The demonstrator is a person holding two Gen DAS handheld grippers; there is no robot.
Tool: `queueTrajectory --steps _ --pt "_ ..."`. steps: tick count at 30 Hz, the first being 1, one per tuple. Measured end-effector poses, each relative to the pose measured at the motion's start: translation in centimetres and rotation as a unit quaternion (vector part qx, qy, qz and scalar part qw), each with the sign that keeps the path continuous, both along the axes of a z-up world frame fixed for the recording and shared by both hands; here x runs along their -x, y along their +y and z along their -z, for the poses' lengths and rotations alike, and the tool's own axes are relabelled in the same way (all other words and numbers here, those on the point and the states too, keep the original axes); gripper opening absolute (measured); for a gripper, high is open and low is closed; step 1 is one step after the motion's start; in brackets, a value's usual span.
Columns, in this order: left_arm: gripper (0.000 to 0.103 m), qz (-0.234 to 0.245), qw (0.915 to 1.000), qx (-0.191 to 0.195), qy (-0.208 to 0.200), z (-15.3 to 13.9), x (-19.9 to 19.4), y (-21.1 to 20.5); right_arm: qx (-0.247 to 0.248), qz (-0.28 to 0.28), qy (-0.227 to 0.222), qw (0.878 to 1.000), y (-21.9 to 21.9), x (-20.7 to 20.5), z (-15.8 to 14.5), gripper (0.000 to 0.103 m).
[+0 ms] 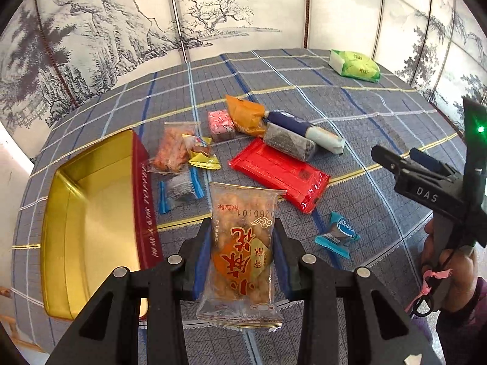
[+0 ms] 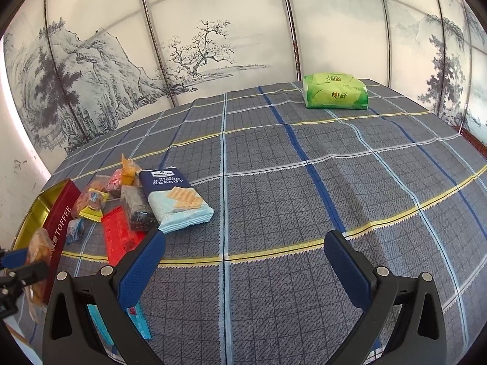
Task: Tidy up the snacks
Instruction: 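Carry the pastry packet into the tin with the left gripper while the right gripper grasps the blue candy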
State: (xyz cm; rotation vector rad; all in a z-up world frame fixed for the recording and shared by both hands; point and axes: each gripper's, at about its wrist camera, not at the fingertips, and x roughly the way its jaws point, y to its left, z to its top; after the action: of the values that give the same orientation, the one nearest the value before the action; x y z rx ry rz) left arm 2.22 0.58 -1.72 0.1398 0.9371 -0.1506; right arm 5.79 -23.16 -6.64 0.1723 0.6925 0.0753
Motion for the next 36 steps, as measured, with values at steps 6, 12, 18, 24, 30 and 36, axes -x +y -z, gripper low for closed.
queueTrajectory --steps 6,12,18,24,30,36 --pt "0.033 -0.027 0.9994 0.003 -0.019 -2.1 0.5 2.8 0.002 0.0 0.002 1.0 0.0 -0.1 0.0 0.103" --pt "0.033 -0.075 0.9969 -0.004 -0.022 -3.0 -0.2 7.0 -0.001 -0.027 -0.024 0.999 0.2 1.0 -0.3 0.103" --pt "0.033 -0.115 0.993 -0.016 -0.023 -2.7 -1.4 11.1 -0.004 -0.148 -0.035 0.988 2.8 4.7 -2.1 0.102" --pt "0.033 -0.137 0.9903 -0.023 -0.005 -0.9 -3.1 13.5 0.022 -0.227 -0.02 0.974 6.5 7.5 -1.2 0.099" --pt "0.034 -0.151 0.9882 -0.022 0.009 0.7 -4.2 15.1 0.045 -0.251 0.013 0.967 8.1 6.9 0.2 0.087" --pt "0.034 -0.155 0.9875 -0.027 0.01 1.1 -5.1 16.0 0.042 -0.254 0.035 0.966 8.3 5.8 0.8 0.08"
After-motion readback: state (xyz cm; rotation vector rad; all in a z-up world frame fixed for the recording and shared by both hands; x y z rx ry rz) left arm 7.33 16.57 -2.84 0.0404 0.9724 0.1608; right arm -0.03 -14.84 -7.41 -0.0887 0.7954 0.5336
